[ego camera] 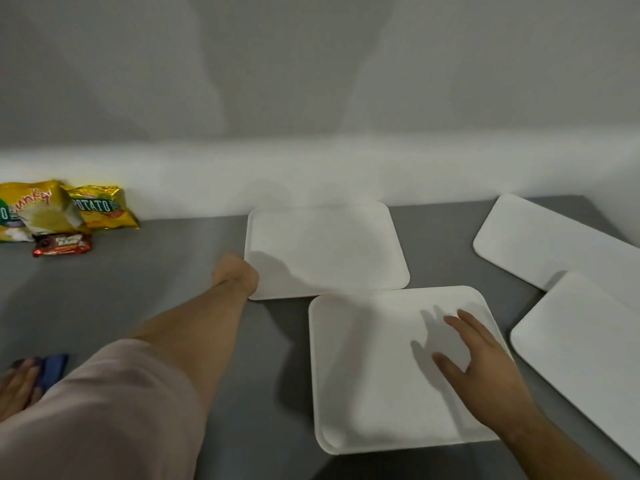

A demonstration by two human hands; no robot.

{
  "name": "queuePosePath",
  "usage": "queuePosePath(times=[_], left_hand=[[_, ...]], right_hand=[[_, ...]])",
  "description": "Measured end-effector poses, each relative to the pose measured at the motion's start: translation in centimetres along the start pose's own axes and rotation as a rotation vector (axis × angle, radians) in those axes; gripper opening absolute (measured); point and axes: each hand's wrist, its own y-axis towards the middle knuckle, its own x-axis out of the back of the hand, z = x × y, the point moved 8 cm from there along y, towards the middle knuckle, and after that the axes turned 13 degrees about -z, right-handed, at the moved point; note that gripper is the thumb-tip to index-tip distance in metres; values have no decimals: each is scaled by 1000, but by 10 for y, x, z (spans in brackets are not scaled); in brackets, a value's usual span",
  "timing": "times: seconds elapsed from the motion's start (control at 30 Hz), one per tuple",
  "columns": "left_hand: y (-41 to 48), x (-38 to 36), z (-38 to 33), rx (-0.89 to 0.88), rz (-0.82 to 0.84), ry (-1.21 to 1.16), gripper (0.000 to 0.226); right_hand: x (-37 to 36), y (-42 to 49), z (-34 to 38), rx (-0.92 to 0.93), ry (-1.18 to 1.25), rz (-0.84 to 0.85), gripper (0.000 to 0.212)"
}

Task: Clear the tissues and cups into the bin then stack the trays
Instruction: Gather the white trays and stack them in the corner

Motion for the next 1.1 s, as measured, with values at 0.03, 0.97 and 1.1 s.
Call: queuePosePath(times=[0.03, 0.97, 1.1], left_hand=[[0, -2, 1, -5, 3, 37, 37], [-99, 11, 0, 189, 20, -987, 33], [-144, 12, -31, 130, 193, -1186, 39]], right_hand=[[0, -1, 3, 4, 4, 4, 67], [71, 24, -16, -160, 273, -270, 53], [102, 42, -15, -211, 428, -325, 43]])
